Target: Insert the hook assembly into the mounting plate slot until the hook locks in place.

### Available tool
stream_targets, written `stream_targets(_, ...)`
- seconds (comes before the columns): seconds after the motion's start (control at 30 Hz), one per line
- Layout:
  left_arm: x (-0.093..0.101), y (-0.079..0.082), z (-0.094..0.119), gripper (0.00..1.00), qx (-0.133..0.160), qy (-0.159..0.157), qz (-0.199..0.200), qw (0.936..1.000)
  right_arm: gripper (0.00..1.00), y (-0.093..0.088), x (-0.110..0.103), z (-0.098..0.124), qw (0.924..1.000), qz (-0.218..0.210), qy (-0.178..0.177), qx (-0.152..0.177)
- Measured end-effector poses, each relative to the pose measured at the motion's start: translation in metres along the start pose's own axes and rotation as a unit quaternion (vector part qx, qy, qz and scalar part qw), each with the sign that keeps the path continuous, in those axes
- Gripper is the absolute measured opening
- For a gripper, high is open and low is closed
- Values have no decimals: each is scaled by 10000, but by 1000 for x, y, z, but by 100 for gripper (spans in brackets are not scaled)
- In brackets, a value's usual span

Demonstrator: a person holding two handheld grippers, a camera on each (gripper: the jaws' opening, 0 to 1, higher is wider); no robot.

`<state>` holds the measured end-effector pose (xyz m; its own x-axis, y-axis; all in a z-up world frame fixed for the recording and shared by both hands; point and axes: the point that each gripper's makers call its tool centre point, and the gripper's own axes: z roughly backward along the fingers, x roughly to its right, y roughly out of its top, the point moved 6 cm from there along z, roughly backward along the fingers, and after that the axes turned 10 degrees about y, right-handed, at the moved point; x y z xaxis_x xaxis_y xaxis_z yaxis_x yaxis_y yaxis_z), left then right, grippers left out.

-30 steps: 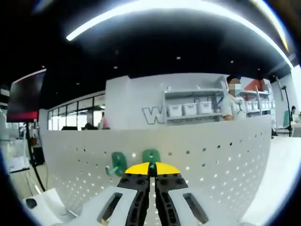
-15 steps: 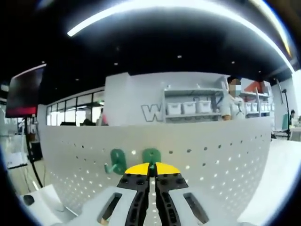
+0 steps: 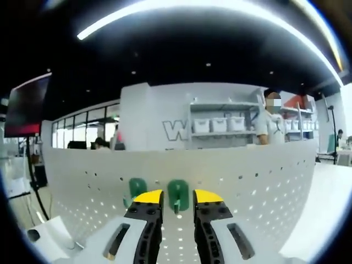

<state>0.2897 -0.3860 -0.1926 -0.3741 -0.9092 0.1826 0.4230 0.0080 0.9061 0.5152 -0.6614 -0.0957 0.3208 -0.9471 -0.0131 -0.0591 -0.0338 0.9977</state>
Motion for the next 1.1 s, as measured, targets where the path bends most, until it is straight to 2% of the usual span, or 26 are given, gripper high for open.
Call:
stream_targets(0.3, 1, 0, 2, 100, 27, -14, -29, 10000, 21, 13, -5, 14, 9999, 79, 42, 60)
stream_targets(0.43, 1, -3, 4, 100, -10, -9, -28, 10000, 21, 12, -4, 22, 9999, -8, 86, 85)
stream_targets(0.73, 2, -7, 7, 99, -61, 3, -62, 10000, 21, 4, -6, 42, 9998, 35, 164, -94)
stream_targets(0.9, 3, -6, 9, 98, -52, -1, -92, 9999, 22, 9, -3, 54, 9998, -61, 201, 46)
stream_targets(1.1, 4, -7, 11, 98, -50, 13, -102, 9999, 23, 10, -1, 68, 9996, -99, 267, 8)
